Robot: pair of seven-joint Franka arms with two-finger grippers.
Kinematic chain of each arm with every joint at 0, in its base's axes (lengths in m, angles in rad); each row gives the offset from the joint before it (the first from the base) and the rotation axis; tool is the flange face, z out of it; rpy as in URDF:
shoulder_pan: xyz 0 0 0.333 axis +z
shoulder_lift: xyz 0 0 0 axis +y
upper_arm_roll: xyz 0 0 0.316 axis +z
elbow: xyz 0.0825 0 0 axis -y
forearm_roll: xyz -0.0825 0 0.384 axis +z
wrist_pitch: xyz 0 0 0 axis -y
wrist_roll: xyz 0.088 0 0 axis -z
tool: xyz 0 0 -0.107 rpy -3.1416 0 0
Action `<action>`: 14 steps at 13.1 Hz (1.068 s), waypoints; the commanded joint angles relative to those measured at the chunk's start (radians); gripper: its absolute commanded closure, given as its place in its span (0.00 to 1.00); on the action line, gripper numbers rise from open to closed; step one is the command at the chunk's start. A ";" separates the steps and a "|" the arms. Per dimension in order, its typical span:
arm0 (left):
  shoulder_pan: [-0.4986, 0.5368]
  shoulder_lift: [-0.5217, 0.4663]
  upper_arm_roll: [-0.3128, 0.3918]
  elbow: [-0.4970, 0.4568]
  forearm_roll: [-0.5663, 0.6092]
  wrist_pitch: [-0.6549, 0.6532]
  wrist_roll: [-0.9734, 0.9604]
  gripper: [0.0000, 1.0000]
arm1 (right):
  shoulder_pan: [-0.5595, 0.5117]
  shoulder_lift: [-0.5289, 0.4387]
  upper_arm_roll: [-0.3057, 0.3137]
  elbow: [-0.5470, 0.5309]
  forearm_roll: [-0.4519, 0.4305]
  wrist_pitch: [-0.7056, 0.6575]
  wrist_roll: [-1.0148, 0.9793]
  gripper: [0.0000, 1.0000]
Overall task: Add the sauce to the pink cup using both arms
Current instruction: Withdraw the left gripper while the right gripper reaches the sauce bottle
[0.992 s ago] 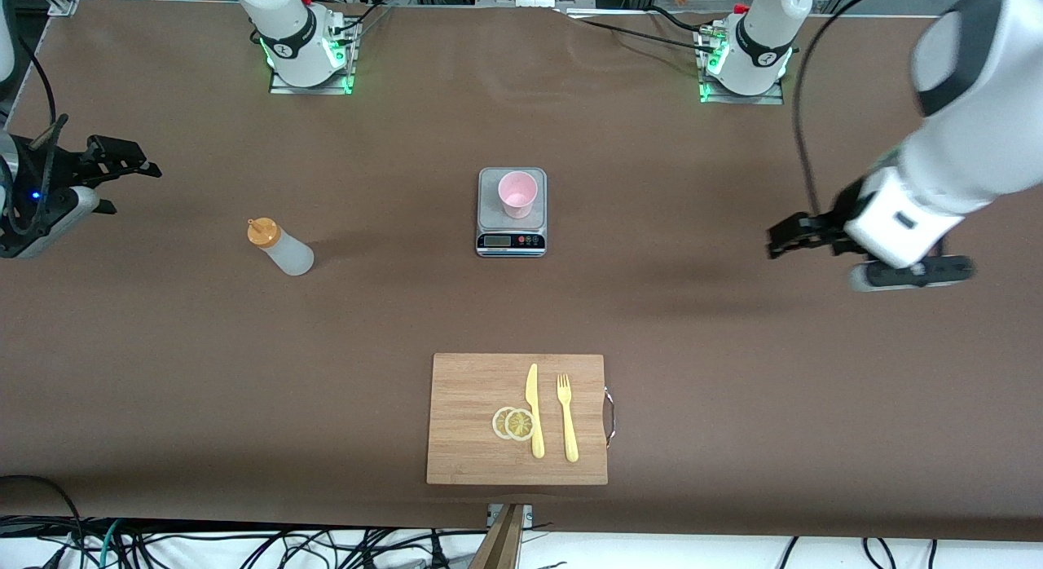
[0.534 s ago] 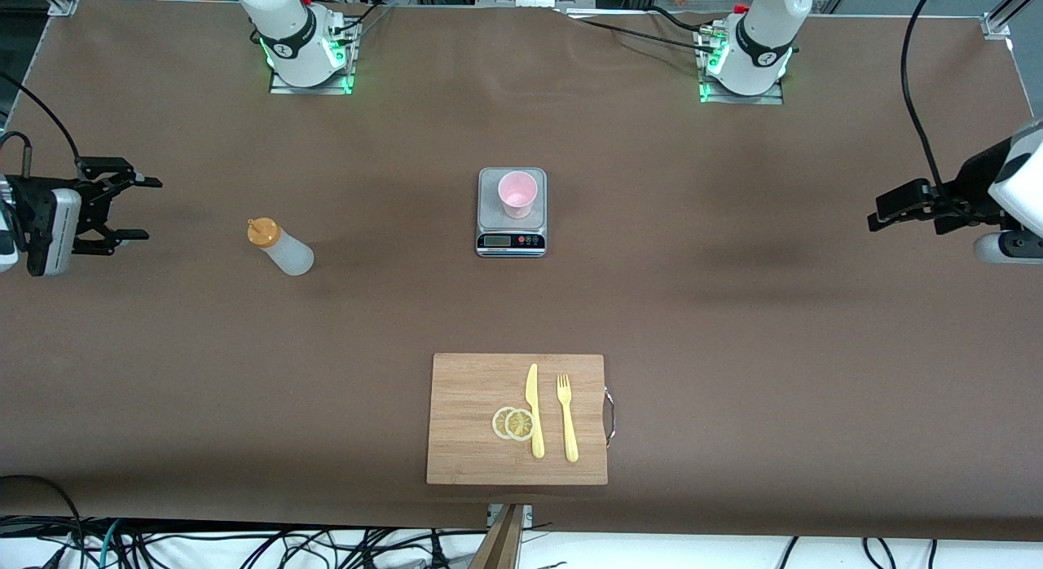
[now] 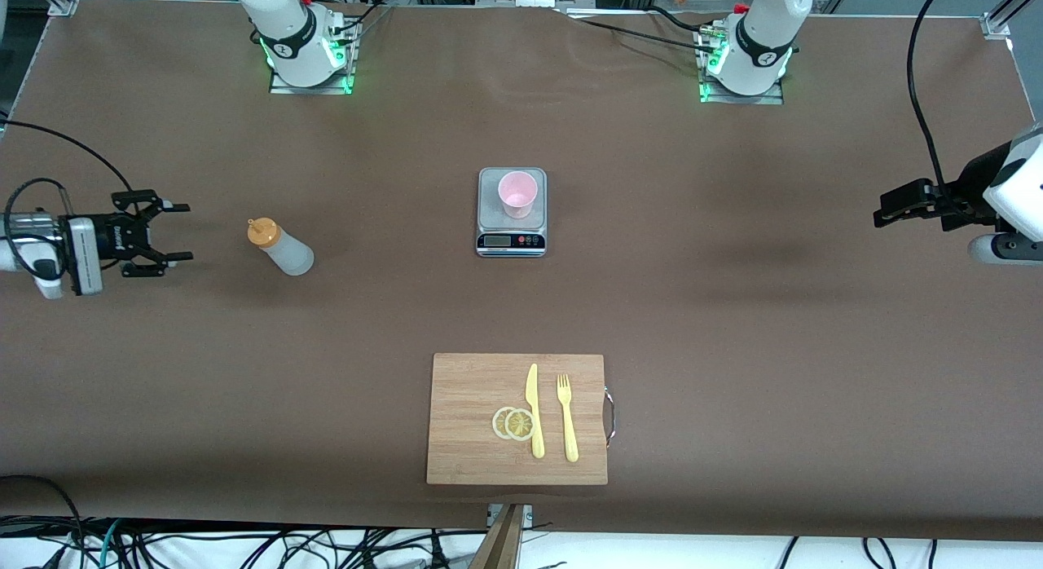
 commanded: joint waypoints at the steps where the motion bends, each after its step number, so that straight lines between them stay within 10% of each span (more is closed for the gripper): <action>1: -0.001 0.010 -0.004 0.011 0.025 -0.015 0.022 0.00 | -0.024 0.100 0.011 0.022 0.096 -0.017 -0.258 0.01; 14: -0.002 0.024 -0.001 0.022 0.017 -0.012 0.022 0.00 | -0.001 0.268 0.067 0.016 0.248 -0.113 -0.866 0.01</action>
